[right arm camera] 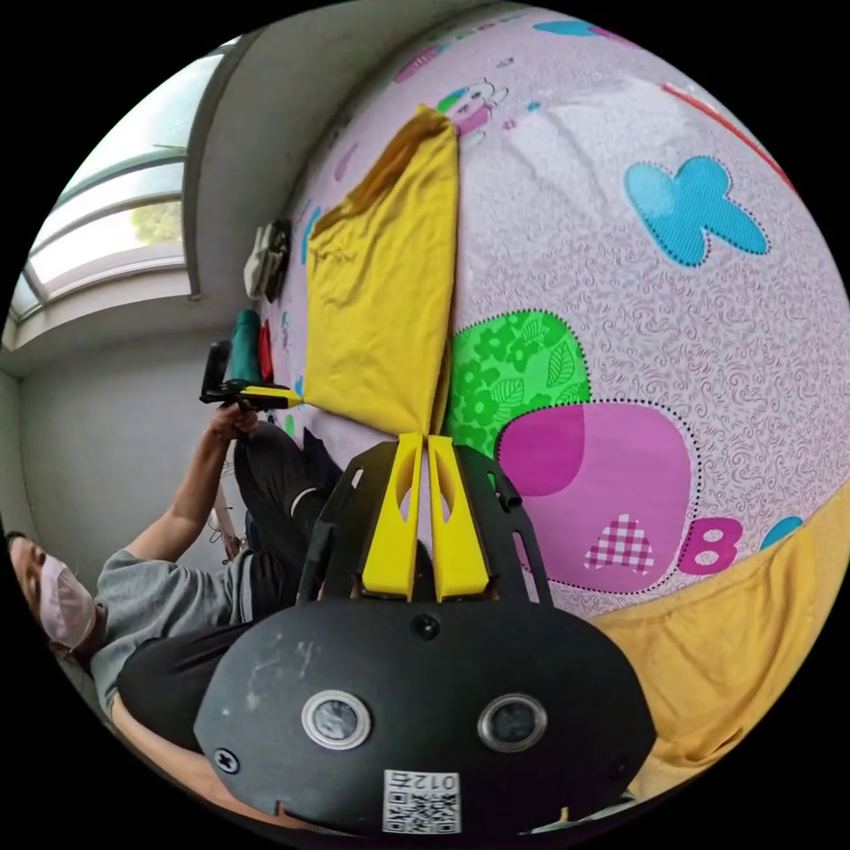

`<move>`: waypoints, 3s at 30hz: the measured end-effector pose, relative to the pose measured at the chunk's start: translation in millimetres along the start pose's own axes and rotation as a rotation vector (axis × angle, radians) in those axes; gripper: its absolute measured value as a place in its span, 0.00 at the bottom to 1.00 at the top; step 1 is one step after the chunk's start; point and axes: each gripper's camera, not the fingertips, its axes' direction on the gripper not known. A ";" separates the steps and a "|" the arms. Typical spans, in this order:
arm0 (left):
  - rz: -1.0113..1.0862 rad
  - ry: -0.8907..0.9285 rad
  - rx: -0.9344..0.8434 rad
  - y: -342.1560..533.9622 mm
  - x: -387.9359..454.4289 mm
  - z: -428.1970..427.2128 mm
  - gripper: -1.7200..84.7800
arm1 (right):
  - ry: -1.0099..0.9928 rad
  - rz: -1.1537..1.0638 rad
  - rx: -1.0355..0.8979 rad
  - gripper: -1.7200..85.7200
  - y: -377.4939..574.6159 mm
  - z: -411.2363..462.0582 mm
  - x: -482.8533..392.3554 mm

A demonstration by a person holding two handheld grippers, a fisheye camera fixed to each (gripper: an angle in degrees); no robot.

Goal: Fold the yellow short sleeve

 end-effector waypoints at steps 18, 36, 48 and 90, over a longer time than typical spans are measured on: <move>0.098 -0.265 0.033 57.5 88.9 0.7 0.03 | 0.260 -0.061 -0.061 0.03 -4.6 35.9 -48.9; 0.447 -0.677 0.164 121.0 222.1 100.9 0.03 | 0.830 -0.412 -0.184 0.01 -35.5 148.4 -165.5; 0.351 -0.512 0.226 129.7 219.1 40.9 0.03 | 0.676 -0.332 -0.111 0.01 -43.3 133.8 -171.5; 0.258 -0.621 0.251 59.3 200.9 -114.1 0.02 | 0.637 -0.467 0.111 0.10 -224.4 0.0 -228.6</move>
